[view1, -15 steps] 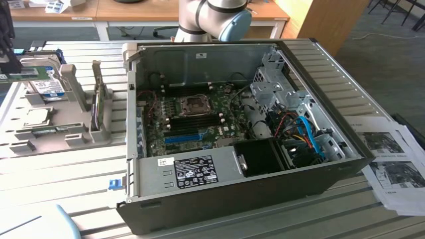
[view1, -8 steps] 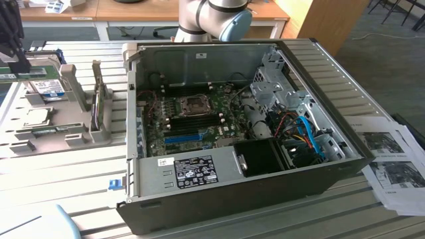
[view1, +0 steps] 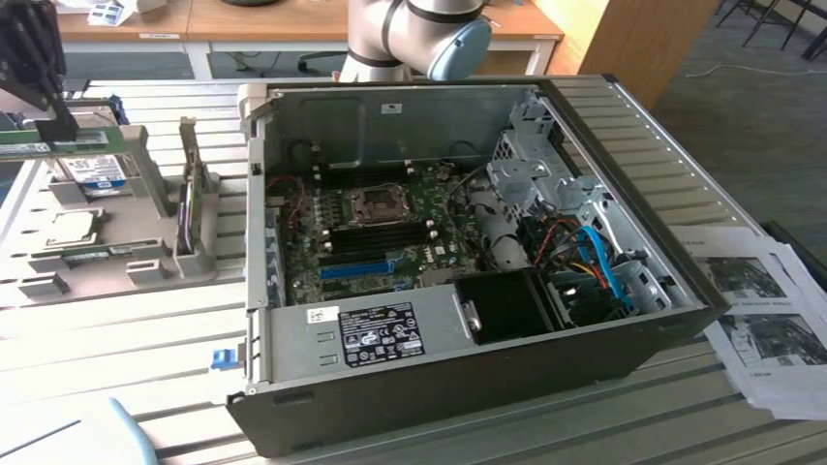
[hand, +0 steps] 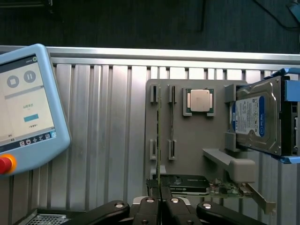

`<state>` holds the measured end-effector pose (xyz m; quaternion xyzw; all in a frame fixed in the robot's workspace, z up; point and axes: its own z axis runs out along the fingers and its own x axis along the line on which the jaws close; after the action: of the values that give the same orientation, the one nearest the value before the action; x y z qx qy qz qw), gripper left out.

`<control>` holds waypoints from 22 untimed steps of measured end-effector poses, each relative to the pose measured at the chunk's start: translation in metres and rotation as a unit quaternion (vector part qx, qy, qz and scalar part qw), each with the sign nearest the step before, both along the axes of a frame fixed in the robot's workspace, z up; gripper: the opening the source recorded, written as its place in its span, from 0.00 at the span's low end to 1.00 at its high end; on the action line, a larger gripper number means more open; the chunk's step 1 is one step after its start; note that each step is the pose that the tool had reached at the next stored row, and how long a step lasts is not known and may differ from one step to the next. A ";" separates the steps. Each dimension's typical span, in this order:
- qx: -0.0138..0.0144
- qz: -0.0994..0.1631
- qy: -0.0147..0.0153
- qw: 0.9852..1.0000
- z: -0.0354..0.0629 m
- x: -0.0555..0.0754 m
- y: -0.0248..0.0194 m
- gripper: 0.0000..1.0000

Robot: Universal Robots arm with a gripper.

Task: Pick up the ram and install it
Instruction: 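Pick up the ram and move it above insertion slot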

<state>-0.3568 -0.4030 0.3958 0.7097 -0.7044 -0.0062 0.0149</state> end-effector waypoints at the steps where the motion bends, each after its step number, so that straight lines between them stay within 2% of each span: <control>1: 0.000 0.000 0.000 1.000 0.0000 0.002 0.0000 0.11; 7: 0.000 0.000 0.000 1.000 0.0000 0.012 0.0000 0.11; 16: 0.000 0.000 0.000 1.000 0.0000 0.014 0.0000 0.11; 22: 0.000 0.000 0.000 1.000 0.0001 0.027 0.0000 0.11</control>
<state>-0.3300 -0.4030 0.3959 0.7097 -0.7044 -0.0063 0.0150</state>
